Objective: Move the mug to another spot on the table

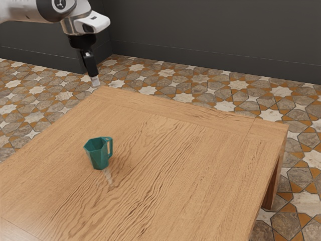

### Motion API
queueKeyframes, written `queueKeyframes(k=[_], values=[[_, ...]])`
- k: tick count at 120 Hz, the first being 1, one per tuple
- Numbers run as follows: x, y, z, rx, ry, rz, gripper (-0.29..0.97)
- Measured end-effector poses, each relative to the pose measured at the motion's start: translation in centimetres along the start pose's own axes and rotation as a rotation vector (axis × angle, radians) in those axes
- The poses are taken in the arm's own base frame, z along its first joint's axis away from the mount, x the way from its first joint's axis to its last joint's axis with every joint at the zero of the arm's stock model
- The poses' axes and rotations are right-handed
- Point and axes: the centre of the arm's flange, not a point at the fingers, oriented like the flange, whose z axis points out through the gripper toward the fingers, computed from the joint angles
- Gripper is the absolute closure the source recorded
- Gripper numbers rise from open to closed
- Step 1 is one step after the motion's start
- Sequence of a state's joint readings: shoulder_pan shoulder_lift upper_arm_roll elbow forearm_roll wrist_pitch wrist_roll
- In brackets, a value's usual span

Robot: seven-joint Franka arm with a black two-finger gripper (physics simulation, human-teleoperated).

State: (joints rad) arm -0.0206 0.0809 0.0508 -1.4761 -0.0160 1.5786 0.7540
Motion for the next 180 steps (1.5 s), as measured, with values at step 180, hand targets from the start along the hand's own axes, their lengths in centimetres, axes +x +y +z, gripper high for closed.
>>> queueKeyframes(k=[180], values=[[0.3, -7.9, 27.5, 0.023, -0.136, -0.372, 0.00]])
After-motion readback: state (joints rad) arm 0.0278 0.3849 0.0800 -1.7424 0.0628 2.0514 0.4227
